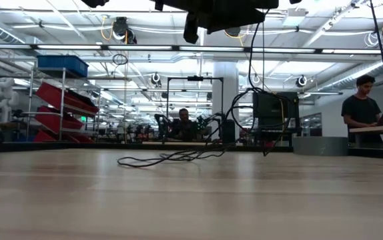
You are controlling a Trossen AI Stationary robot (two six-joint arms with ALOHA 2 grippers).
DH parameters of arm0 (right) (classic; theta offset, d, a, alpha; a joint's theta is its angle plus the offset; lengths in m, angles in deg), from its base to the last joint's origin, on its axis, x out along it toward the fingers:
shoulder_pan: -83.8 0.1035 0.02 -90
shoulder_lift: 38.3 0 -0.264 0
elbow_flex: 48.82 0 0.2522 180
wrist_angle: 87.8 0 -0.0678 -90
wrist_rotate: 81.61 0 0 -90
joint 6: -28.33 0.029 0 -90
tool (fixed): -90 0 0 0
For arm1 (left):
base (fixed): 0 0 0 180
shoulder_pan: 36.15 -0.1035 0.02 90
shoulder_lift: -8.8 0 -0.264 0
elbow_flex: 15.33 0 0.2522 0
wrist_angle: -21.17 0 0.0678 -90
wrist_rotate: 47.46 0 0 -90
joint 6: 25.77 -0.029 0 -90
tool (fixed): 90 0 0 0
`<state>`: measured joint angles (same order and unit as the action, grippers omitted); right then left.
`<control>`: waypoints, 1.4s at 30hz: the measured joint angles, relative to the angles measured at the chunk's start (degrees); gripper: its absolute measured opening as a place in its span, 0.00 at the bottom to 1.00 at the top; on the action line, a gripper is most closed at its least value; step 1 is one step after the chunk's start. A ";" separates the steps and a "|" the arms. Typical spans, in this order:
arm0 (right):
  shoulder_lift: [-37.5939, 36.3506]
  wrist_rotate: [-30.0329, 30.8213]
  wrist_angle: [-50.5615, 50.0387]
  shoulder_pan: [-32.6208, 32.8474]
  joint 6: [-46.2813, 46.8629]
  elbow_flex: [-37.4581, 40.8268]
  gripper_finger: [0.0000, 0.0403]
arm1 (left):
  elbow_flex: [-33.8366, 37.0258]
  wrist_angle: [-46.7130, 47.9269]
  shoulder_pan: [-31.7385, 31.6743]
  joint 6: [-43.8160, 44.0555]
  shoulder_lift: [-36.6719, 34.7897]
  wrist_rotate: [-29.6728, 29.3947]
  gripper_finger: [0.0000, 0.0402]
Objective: Coil cords
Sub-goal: Coil the black wire onto the spool
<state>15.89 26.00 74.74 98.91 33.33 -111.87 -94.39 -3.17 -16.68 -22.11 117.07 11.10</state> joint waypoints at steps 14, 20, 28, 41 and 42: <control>0.00 0.00 0.00 -0.01 -0.11 0.00 0.00 | 0.02 1.37 -1.67 0.34 0.04 1.92 0.14; 0.00 -0.01 -0.02 -0.01 -0.11 0.00 0.00 | 0.02 3.47 -1.85 0.29 0.04 1.41 0.02; -0.44 -1.64 -1.08 0.02 0.32 -0.02 0.00 | 0.08 11.27 -1.87 0.39 -1.64 1.27 0.01; -0.52 -1.50 -0.83 0.04 0.96 -0.02 0.00 | 0.02 26.12 -4.72 1.12 -7.21 6.47 0.01; -0.52 -1.50 -0.85 0.04 0.96 -0.02 0.00 | 0.03 27.01 -5.02 1.58 -7.17 6.47 0.01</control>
<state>15.37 24.49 73.89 98.95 34.29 -111.90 -94.35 23.84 -21.70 -20.53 109.90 17.57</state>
